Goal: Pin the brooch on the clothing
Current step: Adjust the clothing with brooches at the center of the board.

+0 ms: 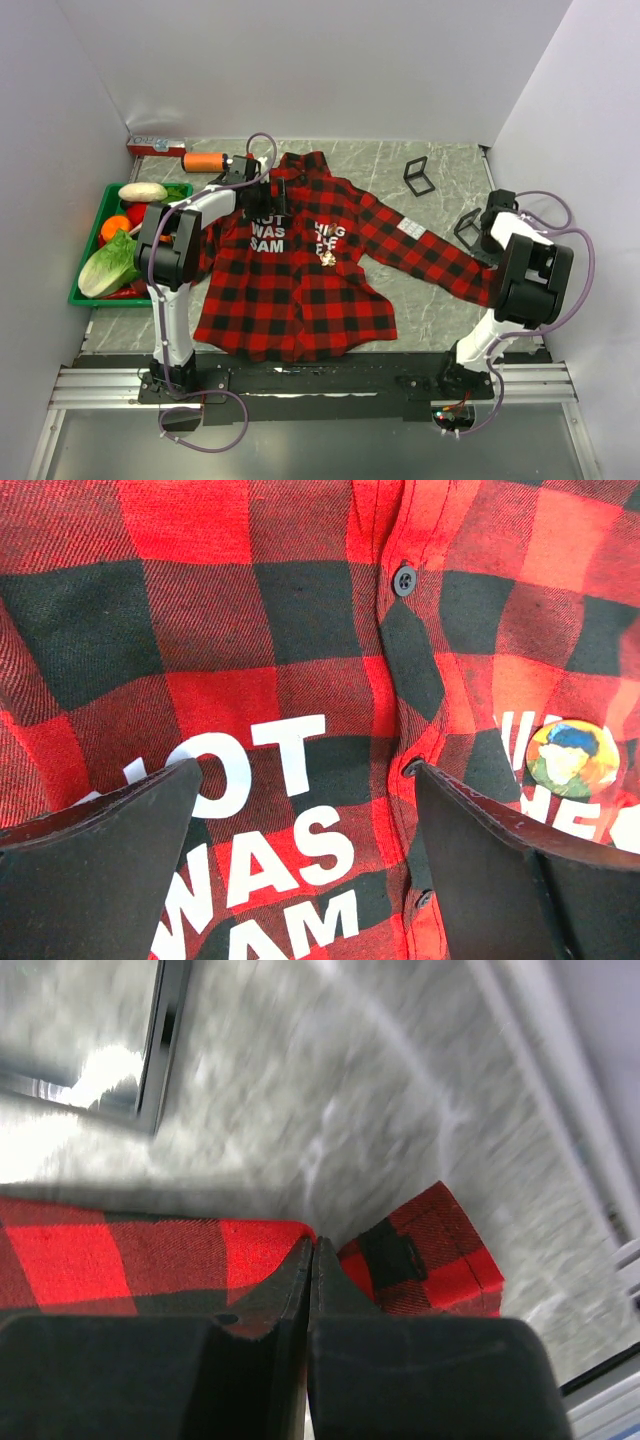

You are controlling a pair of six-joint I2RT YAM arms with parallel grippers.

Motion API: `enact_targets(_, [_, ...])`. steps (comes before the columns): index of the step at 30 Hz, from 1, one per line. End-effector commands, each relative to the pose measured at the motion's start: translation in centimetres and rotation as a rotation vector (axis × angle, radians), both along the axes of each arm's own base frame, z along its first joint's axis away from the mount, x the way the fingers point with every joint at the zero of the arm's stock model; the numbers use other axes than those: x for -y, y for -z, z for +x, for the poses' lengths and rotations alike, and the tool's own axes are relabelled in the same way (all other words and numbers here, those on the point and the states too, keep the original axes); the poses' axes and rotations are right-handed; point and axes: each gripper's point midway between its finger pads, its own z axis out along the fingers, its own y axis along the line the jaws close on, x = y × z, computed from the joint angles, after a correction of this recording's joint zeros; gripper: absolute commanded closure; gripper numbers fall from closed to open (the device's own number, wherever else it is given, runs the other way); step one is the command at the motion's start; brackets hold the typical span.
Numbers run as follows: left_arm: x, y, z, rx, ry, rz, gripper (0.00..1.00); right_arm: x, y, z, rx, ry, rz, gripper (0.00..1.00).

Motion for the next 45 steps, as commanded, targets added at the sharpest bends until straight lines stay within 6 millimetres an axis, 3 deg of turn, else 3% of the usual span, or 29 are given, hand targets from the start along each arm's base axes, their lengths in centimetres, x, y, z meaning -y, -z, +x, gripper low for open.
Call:
enact_targets(1, [-2.3,3.4,-0.6,-0.068,-0.040,0.071,0.03,3.4,-1.7,1.1,0.005,0.039,-0.092,1.00])
enact_targets(15, [-3.5,5.1,-0.5,-0.098,-0.059,0.099,0.04,8.5,-3.4,3.8,0.035,0.057,-0.161,1.00])
enact_targets(20, [-3.2,4.5,-0.3,-0.072,-0.044,0.104,0.04,8.5,-5.0,5.2,0.084,0.027,-0.146,1.00])
enact_targets(23, [-1.5,1.4,0.0,0.003,-0.011,0.092,0.04,7.2,-6.9,5.6,0.174,0.013,-0.127,0.61])
enact_targets(24, [-0.7,-0.8,0.0,0.055,-0.003,0.099,0.04,6.6,-7.5,5.7,0.205,0.003,-0.116,0.40])
enact_targets(25, [-0.3,-2.1,0.0,0.089,0.003,0.111,0.04,5.4,-8.7,5.6,0.243,-0.022,-0.119,0.34])
enact_targets(26, [0.1,-4.7,0.0,0.146,0.004,0.108,0.04,4.7,-9.4,5.7,0.276,-0.034,-0.119,0.30])
enact_targets(28, [1.1,-6.9,-0.7,0.205,0.011,0.138,0.04,2.4,-10.9,5.3,0.328,-0.079,-0.110,0.22])
enact_targets(29, [1.4,-9.5,-1.0,0.266,0.007,0.139,0.03,0.3,-11.4,5.6,0.346,-0.124,-0.102,0.21])
enact_targets(31, [2.4,-10.4,-2.6,0.301,0.024,0.171,0.04,-2.5,-12.2,4.6,0.376,-0.178,-0.094,0.20])
enact_targets(32, [2.9,-12.0,-3.2,0.331,0.031,0.157,0.04,-5.5,-12.4,4.8,0.396,-0.247,-0.069,0.20])
enact_targets(35, [4.8,-12.7,-5.5,0.307,0.079,0.075,0.04,-11.6,-11.9,2.8,0.433,-0.386,0.051,0.19])
enact_targets(37, [5.3,-12.7,-6.0,0.291,0.095,0.043,0.04,-17.7,-11.2,0.9,0.461,-0.549,0.198,0.19])
enact_targets(39, [5.9,-12.7,-6.5,0.265,0.121,0.016,0.04,-22.1,-10.6,-1.0,0.465,-0.639,0.307,0.19])
enact_targets(42, [7.2,-12.6,-6.7,0.231,0.162,-0.035,0.04,-26.9,-9.4,-5.1,0.443,-0.743,0.447,0.16])
enact_targets(45, [8.2,-11.2,-6.9,0.180,0.197,-0.066,0.03,-28.4,-7.9,-8.8,0.384,-0.720,0.506,0.13])
